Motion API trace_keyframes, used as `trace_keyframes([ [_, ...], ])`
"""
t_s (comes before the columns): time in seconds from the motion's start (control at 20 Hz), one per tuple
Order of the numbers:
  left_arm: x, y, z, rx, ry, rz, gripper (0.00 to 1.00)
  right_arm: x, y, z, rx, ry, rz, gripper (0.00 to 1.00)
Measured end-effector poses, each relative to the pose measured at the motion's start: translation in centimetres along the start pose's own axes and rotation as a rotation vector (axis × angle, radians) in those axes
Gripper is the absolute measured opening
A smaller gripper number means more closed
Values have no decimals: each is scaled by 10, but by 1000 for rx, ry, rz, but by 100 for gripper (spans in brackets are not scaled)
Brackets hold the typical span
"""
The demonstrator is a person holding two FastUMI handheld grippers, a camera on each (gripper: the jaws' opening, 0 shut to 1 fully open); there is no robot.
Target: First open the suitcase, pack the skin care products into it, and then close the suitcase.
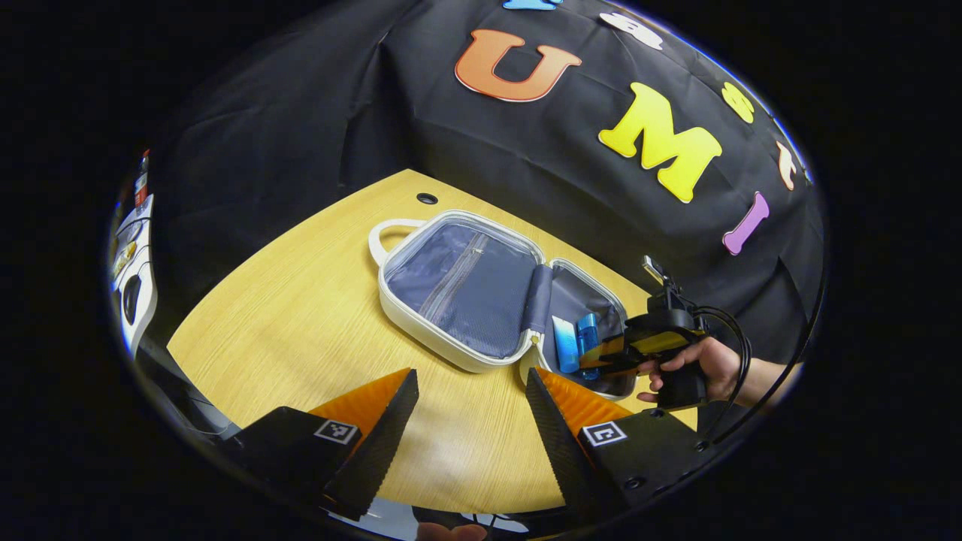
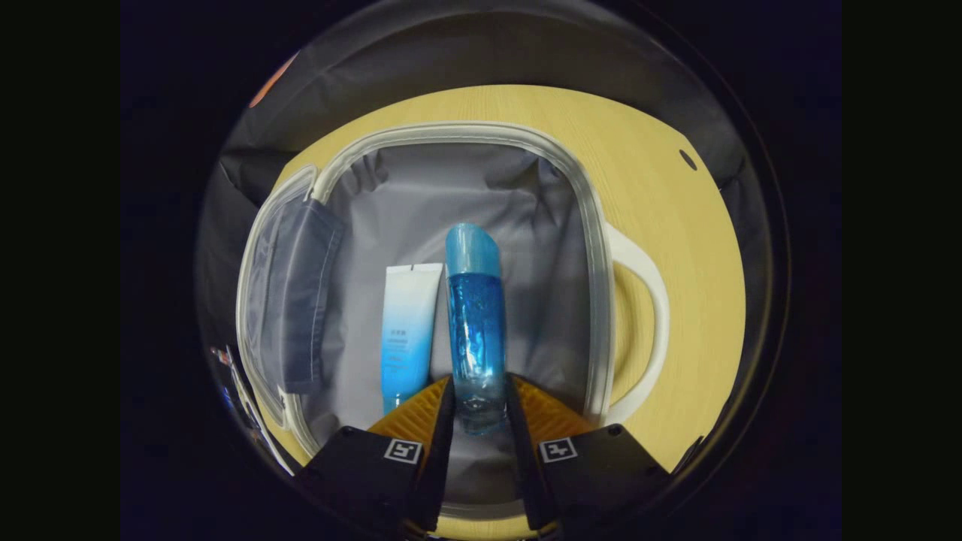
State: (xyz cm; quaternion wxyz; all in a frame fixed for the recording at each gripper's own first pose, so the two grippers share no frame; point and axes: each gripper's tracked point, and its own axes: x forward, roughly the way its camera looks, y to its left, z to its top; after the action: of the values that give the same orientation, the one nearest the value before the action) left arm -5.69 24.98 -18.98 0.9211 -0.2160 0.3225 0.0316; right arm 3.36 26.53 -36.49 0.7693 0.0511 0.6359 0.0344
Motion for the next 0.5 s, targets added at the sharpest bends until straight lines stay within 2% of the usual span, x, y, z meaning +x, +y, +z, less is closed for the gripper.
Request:
trace_keyframes([
  [0.1,0,8,1,2,-4,6,93,-13,4,-7,-47,-19,16,46],
  [0.2,-1,19,7,16,-35,9,93,-35,4,-7,-139,-109,21,57],
  [0.3,5,27,20,32,-78,-19,93,-68,6,-1,-249,-248,55,60],
  [0.4,9,37,38,35,-144,-48,93,-106,7,3,-341,-396,92,72],
  [0.5,10,50,58,30,-214,-79,93,-151,8,7,-409,-556,128,73],
])
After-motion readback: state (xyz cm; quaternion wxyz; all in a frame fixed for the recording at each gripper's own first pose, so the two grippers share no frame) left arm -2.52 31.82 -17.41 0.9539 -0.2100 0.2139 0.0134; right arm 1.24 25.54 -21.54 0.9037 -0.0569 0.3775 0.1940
